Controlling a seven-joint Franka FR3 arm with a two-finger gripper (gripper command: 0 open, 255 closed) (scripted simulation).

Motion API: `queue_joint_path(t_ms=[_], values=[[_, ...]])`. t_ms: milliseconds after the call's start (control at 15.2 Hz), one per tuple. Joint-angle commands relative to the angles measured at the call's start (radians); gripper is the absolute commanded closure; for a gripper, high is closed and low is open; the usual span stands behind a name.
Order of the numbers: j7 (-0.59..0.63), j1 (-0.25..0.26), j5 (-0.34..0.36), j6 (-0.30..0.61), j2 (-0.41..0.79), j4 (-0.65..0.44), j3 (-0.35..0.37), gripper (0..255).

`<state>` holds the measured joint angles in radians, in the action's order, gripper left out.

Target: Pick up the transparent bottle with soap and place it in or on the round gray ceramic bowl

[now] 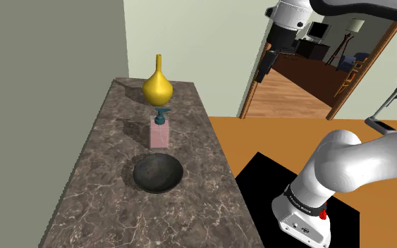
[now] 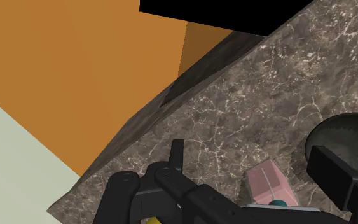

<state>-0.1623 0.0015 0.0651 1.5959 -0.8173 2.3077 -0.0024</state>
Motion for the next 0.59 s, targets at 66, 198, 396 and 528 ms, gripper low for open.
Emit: queue_joint_path(t_ms=[66, 198, 396, 528], values=[[0.005, 0.005, -0.007, 0.024, 0.029, -0.001, 0.005, 0], [0.014, 0.015, -0.021, 0.071, 0.09, -0.007, 0.016, 0], [0.026, 0.03, -0.041, 0.138, 0.185, -0.026, 0.032, 0], [0.033, 0.039, -0.052, 0.179, 0.252, -0.044, 0.043, 0]])
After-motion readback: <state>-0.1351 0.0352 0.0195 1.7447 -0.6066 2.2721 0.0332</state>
